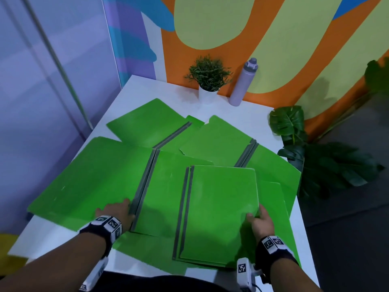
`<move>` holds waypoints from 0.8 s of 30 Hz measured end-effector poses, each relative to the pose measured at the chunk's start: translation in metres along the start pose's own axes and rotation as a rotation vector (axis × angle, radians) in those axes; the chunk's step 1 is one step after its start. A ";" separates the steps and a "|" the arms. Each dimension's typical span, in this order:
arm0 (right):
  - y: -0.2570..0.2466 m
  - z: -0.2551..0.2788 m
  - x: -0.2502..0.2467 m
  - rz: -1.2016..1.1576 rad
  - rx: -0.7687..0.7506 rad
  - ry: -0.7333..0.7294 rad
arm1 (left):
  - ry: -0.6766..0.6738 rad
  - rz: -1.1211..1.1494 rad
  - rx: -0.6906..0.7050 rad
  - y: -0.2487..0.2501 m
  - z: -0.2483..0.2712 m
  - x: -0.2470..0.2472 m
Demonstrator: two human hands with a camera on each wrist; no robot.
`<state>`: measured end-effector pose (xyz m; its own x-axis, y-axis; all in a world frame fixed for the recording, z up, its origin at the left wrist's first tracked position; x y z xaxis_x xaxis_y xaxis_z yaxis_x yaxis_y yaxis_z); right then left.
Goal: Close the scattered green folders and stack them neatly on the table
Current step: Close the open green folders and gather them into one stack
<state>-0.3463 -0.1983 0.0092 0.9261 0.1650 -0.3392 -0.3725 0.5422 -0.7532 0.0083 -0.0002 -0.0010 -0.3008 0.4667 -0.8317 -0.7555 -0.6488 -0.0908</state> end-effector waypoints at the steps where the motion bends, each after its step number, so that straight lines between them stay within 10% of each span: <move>1: 0.001 0.001 0.000 0.002 0.004 -0.007 | 0.005 0.020 -0.031 -0.004 0.001 0.001; 24: -0.008 0.019 0.010 0.088 -0.117 -0.025 | -0.006 0.121 -0.187 -0.004 -0.029 0.030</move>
<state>-0.3331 -0.1856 0.0221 0.8901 0.2290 -0.3940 -0.4556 0.4253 -0.7820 0.0187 -0.0008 -0.0414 -0.3867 0.3819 -0.8394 -0.5929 -0.8001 -0.0909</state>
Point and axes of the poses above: each hand's wrist, its own z-axis away from the middle knuckle, its own x-axis out of the palm, y = z × x, the point moved 2 cm from there along -z, towards the middle knuckle, and after that the axes turned 7 degrees about -z, right-handed, at the moved point
